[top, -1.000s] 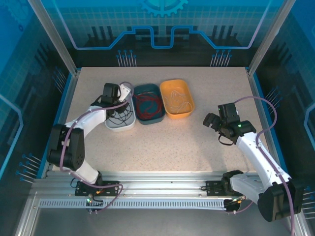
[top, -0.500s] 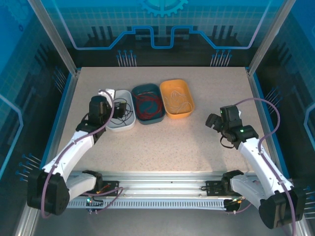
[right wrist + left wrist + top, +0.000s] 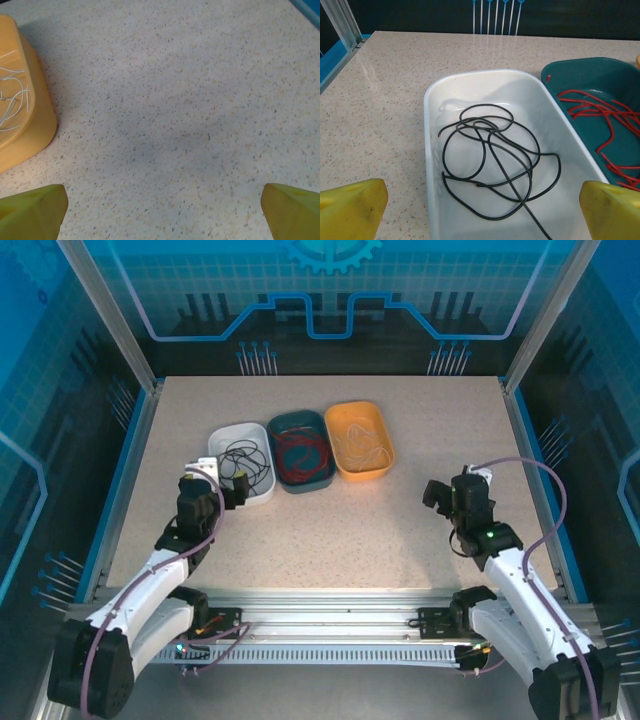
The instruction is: Untangle the cables
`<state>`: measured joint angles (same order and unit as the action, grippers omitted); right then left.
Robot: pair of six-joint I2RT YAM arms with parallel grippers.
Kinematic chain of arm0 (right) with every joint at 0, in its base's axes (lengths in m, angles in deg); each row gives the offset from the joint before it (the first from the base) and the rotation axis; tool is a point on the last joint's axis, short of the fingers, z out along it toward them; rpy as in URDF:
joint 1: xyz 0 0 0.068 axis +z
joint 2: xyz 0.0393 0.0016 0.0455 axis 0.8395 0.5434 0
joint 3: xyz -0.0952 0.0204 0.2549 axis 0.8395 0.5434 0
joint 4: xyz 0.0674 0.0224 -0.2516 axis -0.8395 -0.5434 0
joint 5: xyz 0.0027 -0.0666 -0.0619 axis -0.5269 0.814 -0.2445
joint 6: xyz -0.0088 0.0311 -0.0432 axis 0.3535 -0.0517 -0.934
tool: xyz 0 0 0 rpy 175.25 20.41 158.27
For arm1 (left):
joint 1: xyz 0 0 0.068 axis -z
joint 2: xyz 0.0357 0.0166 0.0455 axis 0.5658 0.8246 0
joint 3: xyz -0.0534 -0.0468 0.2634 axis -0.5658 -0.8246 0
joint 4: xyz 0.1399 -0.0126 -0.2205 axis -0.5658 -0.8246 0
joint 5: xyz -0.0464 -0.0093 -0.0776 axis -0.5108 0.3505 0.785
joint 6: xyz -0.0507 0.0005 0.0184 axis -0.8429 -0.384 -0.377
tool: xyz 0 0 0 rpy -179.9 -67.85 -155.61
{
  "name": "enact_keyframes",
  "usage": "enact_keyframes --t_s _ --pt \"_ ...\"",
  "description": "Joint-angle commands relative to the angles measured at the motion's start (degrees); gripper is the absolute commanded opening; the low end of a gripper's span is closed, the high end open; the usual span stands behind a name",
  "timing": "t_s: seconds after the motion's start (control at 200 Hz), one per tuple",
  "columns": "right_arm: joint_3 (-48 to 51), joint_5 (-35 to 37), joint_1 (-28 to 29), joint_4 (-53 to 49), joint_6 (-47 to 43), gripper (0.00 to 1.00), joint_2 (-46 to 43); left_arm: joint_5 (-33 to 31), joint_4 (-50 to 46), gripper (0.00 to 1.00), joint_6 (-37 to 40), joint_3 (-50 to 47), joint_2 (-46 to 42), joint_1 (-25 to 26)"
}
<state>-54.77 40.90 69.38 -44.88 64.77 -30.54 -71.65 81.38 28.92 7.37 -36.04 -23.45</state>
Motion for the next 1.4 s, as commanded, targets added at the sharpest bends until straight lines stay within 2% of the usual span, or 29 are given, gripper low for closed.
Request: enact_keyframes --t_s 0.0,0.285,0.415,0.545,0.625,0.735,0.901,0.971,1.046,1.121,1.396 --pt "2.57 2.62 -0.34 10.06 -5.86 1.00 -0.50 -1.82 6.02 0.99 -0.34 -2.77 0.36 0.33" --pt "7.00 0.65 -0.25 22.02 -17.93 1.00 2.33 -0.84 19.34 0.99 1.91 -6.69 9.07 -0.06" --pt "10.70 -1.00 -0.21 30.83 -22.51 1.00 2.25 1.84 27.66 0.99 3.30 -7.26 13.63 -1.32" --pt "14.66 -1.62 -0.31 40.16 -25.19 1.00 2.66 4.02 35.69 0.99 4.21 -6.93 19.65 -2.77" --pt "15.47 -1.61 -0.49 42.46 -26.06 1.00 3.49 5.71 40.94 0.99 5.54 -6.18 24.01 -3.35" --pt "15.59 -1.91 -0.99 44.39 -27.38 1.00 5.46 6.75 42.76 0.99 7.31 -4.61 28.23 -4.12" --pt "17.52 -3.82 -2.14 51.57 -29.31 1.00 8.86 7.21 61.45 0.99 5.07 -6.28 42.00 -7.43" --pt "18.64 -6.06 -2.84 55.63 -29.88 1.00 10.52 9.74 55.49 0.99 3.13 -5.99 38.79 -8.74" --pt "19.64 -8.00 -3.62 60.17 -30.46 1.00 12.96 13.54 56.02 0.99 2.79 -5.06 40.06 -10.34" --pt "20.33 -9.58 -4.35 64.06 -30.51 1.00 15.93 15.21 52.13 0.99 1.71 -3.91 39.13 -11.48" --pt "19.96 -12.47 -5.59 74.78 -31.79 1.00 24.39 16.39 50.43 0.99 1.56 -2.86 39.11 -12.06"
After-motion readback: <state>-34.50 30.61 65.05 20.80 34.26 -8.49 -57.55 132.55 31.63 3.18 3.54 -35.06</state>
